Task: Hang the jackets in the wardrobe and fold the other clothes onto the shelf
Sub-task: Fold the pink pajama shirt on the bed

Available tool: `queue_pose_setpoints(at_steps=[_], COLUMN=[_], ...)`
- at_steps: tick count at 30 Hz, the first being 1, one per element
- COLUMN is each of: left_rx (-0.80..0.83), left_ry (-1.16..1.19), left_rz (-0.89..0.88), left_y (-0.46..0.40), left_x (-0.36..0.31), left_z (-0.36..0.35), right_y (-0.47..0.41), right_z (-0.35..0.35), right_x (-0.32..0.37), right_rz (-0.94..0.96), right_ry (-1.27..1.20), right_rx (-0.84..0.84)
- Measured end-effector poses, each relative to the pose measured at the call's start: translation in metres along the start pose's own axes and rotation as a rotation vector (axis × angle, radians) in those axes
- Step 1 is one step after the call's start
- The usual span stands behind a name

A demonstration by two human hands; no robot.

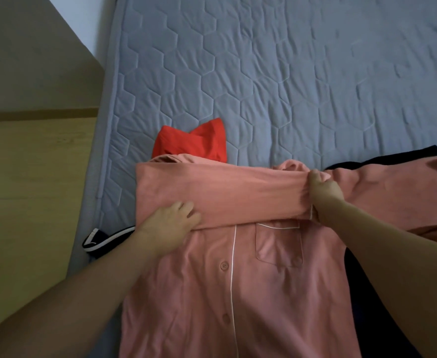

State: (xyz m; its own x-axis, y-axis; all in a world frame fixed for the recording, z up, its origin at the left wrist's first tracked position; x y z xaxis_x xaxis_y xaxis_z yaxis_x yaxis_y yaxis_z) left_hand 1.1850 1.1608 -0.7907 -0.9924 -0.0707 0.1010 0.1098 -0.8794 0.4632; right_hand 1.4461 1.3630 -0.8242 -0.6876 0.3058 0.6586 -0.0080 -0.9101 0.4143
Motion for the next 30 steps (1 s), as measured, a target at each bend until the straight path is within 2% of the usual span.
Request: queue_pose_setpoints(at_steps=[1, 2, 3, 5, 7, 8, 10, 13, 15, 17, 19, 21, 24, 27, 30], left_rx=[0.132, 0.178, 0.131, -0.119, -0.329, -0.338, -0.186, 0.135, 0.157, 0.141, 0.248, 0.347, 0.237, 0.307, 0.306], left_ry=[-0.039, -0.040, -0.005, 0.122, 0.286, 0.334, 0.315, 0.113, 0.090, 0.117, 0.127, 0.208, 0.491, 0.872, 1.020], left_rz=[0.034, 0.065, 0.076, 0.051, 0.035, 0.045, 0.064, 0.096, 0.101, 0.039, 0.003, 0.085, 0.217, 0.300, 0.201], left_y=[0.000, -0.001, -0.003, -0.016, -0.034, -0.046, -0.074, -0.099, -0.102, -0.101, -0.102, -0.107, -0.130, -0.166, -0.202], left_x=[0.001, 0.000, -0.006, -0.029, -0.060, -0.076, -0.107, -0.137, -0.151, -0.171, -0.194, -0.211, -0.241, -0.283, -0.337], left_z=[-0.007, -0.004, 0.008, 0.039, 0.064, 0.070, 0.065, 0.029, 0.019, 0.024, 0.030, 0.045, 0.088, 0.124, 0.156], right_y=[0.001, 0.003, 0.005, 0.006, 0.004, 0.003, 0.005, 0.017, 0.017, 0.006, -0.008, -0.019, -0.033, -0.041, -0.047], right_z=[0.000, -0.002, -0.004, 0.000, 0.015, 0.028, 0.065, 0.140, 0.188, 0.232, 0.273, 0.297, 0.305, 0.319, 0.333], right_x=[0.002, 0.003, 0.004, 0.001, -0.006, -0.007, -0.008, -0.017, -0.025, -0.036, -0.054, -0.076, -0.105, -0.111, -0.110], right_rz=[0.021, 0.055, 0.099, 0.151, 0.129, 0.140, 0.182, 0.121, 0.124, 0.159, 0.106, 0.051, 0.050, 0.134, 0.251], right_ry=[0.031, 0.069, 0.111, 0.187, 0.185, 0.183, 0.260, 0.386, 0.431, 0.410, 0.381, 0.283, 0.045, 0.077, 0.094], right_rx=[0.047, 0.110, 0.164, 0.198, 0.154, 0.100, -0.080, -0.410, -0.492, -0.477, -0.451, -0.341, -0.121, -0.195, -0.266])
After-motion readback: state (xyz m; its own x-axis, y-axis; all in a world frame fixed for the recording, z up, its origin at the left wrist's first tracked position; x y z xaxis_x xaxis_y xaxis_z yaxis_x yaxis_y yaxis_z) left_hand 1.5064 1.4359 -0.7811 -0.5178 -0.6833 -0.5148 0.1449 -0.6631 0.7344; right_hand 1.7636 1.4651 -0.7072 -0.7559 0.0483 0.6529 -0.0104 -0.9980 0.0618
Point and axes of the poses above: each hand's wrist, its own y-axis away from the middle knuckle, its own z-axis out of the back of the hand, x = y × z, the point moved 5 cm from there along -y, towards the middle knuckle, and after that the axes turned 14 degrees about z, right-handed, at the moved point
